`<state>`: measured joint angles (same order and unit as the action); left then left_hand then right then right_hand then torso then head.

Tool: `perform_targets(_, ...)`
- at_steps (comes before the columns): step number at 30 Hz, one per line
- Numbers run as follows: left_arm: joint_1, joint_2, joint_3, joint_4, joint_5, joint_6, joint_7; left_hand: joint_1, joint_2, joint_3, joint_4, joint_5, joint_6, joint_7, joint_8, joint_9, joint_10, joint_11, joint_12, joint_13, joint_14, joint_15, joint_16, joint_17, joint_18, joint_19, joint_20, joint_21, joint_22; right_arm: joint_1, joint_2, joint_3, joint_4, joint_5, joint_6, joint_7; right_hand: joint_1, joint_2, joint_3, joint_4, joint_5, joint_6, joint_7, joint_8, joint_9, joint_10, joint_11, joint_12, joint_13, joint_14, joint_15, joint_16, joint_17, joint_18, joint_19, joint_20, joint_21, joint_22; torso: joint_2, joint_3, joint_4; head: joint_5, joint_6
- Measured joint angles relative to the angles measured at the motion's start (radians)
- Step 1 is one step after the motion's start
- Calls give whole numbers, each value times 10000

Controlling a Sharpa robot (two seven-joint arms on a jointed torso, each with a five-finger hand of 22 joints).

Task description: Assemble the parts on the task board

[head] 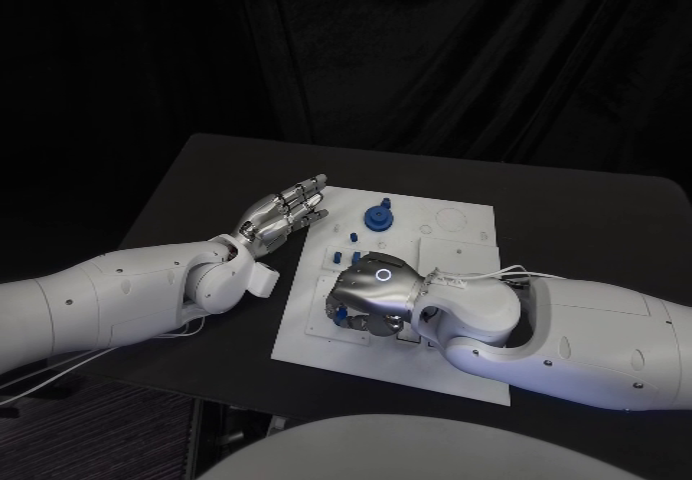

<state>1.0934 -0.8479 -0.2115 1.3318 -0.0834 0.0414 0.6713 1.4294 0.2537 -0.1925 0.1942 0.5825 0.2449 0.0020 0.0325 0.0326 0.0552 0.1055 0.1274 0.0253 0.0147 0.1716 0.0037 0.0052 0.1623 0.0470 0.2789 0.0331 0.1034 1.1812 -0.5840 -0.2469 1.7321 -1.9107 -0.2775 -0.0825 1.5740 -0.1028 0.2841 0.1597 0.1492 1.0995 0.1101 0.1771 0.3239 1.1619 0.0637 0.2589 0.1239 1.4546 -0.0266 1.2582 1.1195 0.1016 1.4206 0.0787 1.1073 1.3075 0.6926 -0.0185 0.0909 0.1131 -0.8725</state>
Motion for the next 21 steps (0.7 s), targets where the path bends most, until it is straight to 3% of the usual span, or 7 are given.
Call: perform_targets(21, -15, 58, 0, -56, 0, 60, -6, 0, 0, 0, 1, 37, -35, 35, -1, 0, 0, 0, 0, -1, 0, 0, 0, 0, 0, 0, 0, 0, 1, -127, 100, 21, -226, -55, 187, 1, -3, -3, -1, 1, -31, -69, 68, -50, -9, 0, 0, 16, 2, -55, 18, -39, -49, 0, 0, 0, -47, -1, -6, 3, 3, -16, 0)
